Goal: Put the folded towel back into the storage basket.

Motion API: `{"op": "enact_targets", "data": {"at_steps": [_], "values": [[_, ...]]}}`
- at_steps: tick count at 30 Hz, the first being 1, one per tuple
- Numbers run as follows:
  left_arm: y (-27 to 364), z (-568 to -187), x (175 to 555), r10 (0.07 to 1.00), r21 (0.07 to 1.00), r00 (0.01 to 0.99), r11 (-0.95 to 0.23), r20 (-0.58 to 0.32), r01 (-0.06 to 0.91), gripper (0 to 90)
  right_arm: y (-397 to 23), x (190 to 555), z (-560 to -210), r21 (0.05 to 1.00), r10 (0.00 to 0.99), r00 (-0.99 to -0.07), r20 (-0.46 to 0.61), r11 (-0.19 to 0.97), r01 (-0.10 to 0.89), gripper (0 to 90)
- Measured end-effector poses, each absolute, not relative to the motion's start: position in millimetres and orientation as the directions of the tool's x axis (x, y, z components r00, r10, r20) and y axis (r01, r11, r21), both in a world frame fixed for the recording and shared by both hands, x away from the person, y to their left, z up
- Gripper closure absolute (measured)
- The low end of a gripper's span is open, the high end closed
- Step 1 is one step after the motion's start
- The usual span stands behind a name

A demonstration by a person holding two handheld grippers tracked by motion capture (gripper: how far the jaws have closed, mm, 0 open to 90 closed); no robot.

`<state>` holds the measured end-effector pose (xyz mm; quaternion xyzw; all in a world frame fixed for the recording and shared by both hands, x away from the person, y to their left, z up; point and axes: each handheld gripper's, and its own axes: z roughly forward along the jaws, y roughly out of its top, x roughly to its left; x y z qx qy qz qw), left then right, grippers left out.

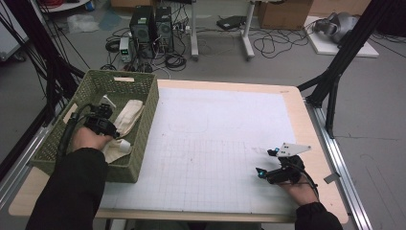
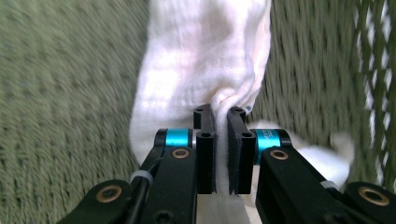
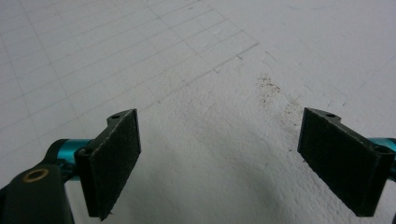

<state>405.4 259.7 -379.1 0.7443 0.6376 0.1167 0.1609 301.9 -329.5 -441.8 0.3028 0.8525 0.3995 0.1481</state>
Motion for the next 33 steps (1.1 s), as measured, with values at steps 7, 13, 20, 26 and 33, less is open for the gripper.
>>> {"op": "enact_targets", "data": {"at_steps": [7,13,20,26,33], "values": [[255,-387,413,0.988,0.414,0.127,-0.078,-0.093,0.907,79.4,-328,302,-442,0.769,0.632,-0.775,-0.010,0.500,0.398,12.6],[254,-384,410,0.978,0.397,0.186,-0.134,-0.096,0.908,57.6,-329,302,-442,0.771,0.632,-0.775,-0.008,0.498,0.398,12.6],[260,-368,397,0.969,0.348,0.242,-0.210,-0.048,0.913,44.4,-328,302,-442,0.768,0.631,-0.776,-0.010,0.501,0.398,12.9],[260,-368,386,0.958,0.304,0.281,-0.251,-0.057,0.919,42.9,-328,303,-443,0.766,0.631,-0.776,-0.011,0.504,0.399,12.9],[259,-369,383,0.953,0.279,0.299,-0.275,-0.047,0.920,77.9,-328,303,-443,0.767,0.631,-0.776,-0.010,0.502,0.399,12.9]]}}
